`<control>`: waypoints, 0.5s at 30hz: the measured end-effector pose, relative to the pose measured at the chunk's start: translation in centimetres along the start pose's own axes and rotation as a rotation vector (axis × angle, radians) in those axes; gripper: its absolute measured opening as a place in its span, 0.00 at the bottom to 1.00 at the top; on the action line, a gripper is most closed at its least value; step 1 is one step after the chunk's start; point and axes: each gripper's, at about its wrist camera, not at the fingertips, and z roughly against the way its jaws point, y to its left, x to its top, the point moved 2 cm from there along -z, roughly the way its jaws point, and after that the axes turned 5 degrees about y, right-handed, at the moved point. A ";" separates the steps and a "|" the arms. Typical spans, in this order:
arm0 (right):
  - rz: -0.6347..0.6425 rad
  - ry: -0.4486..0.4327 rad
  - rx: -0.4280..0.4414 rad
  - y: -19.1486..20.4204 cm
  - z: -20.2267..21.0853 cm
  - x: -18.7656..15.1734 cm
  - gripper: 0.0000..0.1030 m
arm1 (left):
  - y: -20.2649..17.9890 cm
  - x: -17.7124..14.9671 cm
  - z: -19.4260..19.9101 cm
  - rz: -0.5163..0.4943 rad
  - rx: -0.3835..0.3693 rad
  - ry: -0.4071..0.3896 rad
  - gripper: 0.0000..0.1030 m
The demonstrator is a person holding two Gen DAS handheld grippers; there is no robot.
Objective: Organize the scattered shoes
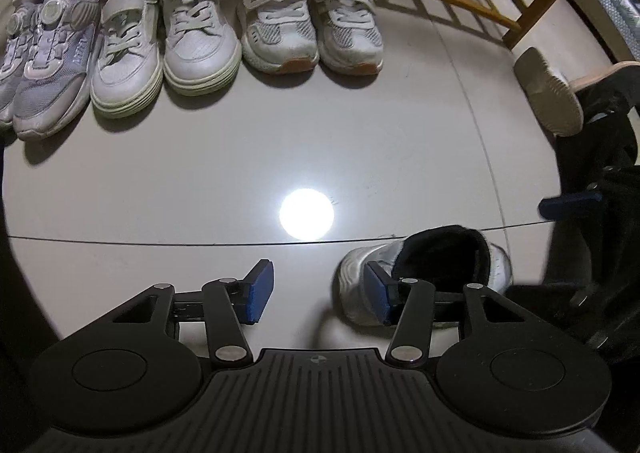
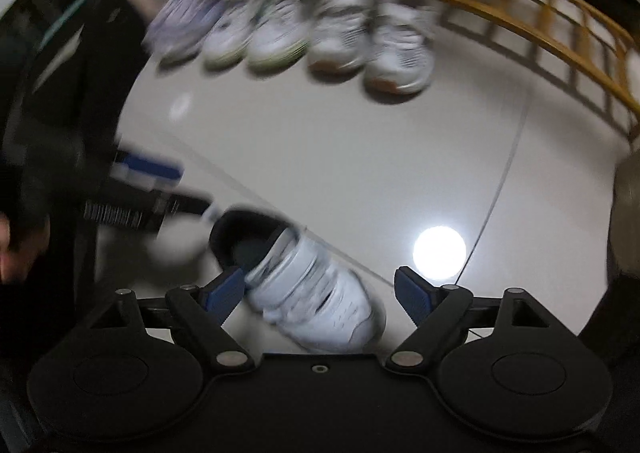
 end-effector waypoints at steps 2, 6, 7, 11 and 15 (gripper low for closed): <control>0.016 0.021 -0.005 0.3 -0.7 -0.2 0.82 | -0.1 -0.1 0.1 -0.007 0.004 -0.001 0.50; 0.022 0.044 0.009 0.9 -2.4 -0.1 0.82 | -0.2 -0.2 0.3 -0.010 -0.003 0.002 0.50; 0.026 0.044 0.009 1.0 -2.5 -0.1 0.82 | -0.2 -0.2 0.2 -0.012 -0.003 0.004 0.50; 0.082 0.057 -0.012 2.1 -3.7 0.2 0.82 | -0.4 0.0 -0.1 -0.014 -0.003 0.018 0.55; 0.113 0.063 -0.036 2.8 -3.9 0.2 0.81 | -0.6 0.2 -0.4 -0.016 0.015 0.024 0.57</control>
